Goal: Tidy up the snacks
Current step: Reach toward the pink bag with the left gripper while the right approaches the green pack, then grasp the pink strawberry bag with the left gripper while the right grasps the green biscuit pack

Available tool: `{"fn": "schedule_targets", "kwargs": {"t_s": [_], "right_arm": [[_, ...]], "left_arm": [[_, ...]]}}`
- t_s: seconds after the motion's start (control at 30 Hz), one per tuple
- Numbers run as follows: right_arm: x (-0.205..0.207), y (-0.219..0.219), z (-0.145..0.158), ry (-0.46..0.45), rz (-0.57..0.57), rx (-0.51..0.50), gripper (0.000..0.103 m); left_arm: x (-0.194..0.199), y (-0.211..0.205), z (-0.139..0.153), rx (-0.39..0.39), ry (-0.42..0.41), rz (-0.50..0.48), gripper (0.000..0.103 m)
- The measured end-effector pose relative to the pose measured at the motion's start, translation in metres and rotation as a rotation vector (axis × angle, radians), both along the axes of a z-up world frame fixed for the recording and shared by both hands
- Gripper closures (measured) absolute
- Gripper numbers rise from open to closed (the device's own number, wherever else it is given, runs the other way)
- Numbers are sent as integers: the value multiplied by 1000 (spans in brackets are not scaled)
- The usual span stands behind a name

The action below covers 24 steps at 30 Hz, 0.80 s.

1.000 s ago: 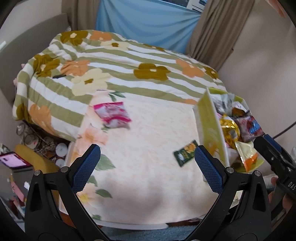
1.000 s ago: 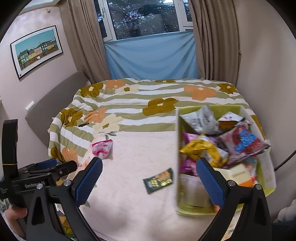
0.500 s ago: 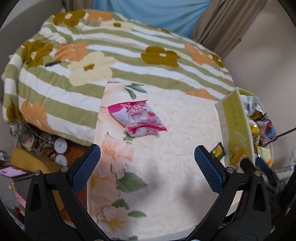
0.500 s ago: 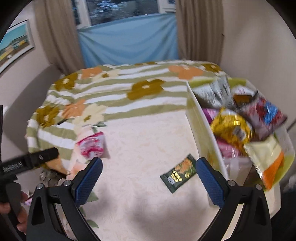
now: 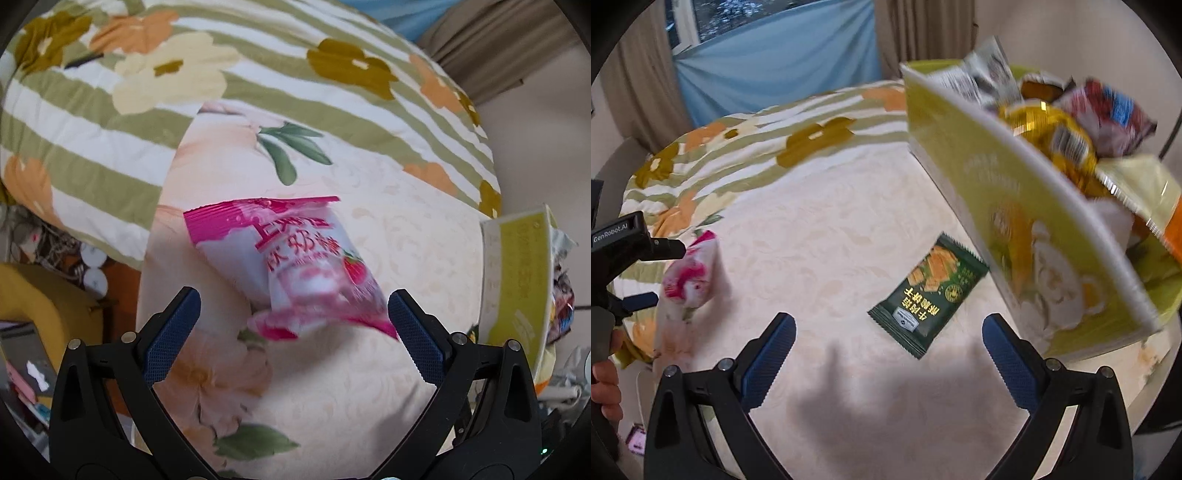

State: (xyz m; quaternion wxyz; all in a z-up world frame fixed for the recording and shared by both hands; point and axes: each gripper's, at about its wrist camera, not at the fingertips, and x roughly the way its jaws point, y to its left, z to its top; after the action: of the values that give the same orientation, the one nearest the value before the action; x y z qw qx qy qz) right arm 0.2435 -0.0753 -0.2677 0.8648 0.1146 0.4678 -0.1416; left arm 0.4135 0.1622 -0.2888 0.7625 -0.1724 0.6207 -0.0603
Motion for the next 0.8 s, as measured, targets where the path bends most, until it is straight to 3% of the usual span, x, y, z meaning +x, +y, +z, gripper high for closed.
{"fn": "schedule_targets", "kwargs": {"t_s": [0.23,0.4,0.57,0.8], "right_arm": [[17,-12,-30,50,-47,41,2],[29,-17,-40,70,-57,40,2],[43,-11,-41,69,4,-5,3],[56,1,-43,67,100,-33,16]], "left_arm": [[19,-10,-17,29,32,-28,2],[25,-29,-17,109,13,-103,2],[20,-46,-18,160,-4,-175,2],[5,-59,-17,191,-23,-238,11]]}}
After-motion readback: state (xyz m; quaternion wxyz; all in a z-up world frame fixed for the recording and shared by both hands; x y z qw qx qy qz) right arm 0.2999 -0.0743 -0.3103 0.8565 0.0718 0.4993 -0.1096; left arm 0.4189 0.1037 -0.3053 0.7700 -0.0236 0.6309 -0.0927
